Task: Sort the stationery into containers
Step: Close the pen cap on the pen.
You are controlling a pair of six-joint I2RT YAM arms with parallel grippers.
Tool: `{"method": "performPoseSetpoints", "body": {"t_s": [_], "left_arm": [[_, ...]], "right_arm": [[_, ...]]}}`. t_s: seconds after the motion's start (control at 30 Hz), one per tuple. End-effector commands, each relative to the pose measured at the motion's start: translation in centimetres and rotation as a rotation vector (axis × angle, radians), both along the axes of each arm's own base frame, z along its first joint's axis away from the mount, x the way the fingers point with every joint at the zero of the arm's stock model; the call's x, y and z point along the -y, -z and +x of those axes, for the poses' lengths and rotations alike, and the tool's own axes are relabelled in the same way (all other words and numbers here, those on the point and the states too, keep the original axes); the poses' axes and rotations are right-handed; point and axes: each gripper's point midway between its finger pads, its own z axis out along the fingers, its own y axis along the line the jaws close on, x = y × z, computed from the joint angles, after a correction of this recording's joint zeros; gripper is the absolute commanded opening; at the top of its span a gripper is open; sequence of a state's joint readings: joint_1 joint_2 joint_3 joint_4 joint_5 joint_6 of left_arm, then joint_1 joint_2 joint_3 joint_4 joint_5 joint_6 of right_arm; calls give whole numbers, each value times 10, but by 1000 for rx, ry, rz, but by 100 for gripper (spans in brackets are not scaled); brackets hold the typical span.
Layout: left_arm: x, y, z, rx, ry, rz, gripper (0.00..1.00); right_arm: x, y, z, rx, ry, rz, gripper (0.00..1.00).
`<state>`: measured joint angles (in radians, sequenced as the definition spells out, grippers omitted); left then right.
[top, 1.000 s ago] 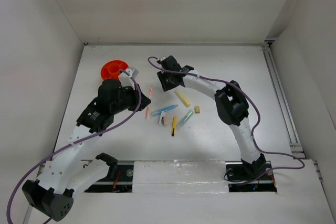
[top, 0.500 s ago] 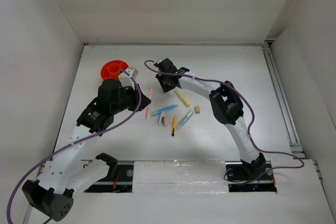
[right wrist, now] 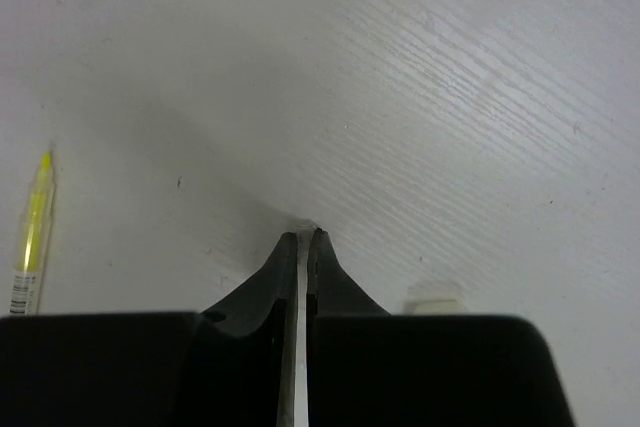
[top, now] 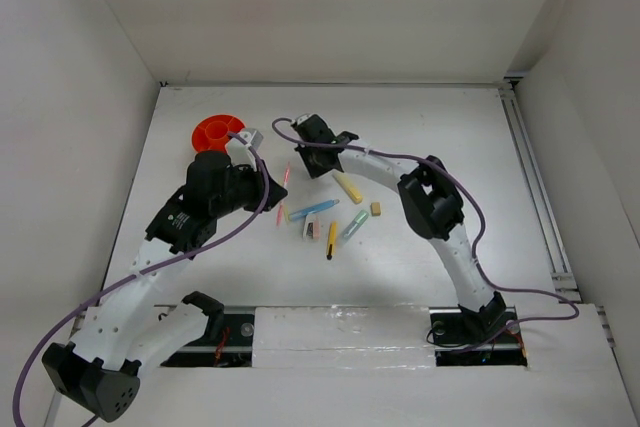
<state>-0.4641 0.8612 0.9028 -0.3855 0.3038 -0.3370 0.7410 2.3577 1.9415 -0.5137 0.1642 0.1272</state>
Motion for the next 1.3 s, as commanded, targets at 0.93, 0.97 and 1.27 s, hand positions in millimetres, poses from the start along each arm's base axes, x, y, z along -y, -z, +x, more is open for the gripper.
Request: {"method": "performPoseSetpoints", "body": {"t_s": [0.93, 0.97, 1.27], "left_arm": [[70, -50, -12, 66, 319, -417, 0], [70, -50, -12, 67, 319, -417, 0], [71, -34, -4, 32, 293, -401, 0]], "right_arm": [[56, -332, -84, 299, 207, 1457, 0], [54, -330, -87, 293, 191, 1459, 0], [46, -332, -108, 251, 139, 1486, 0]]}}
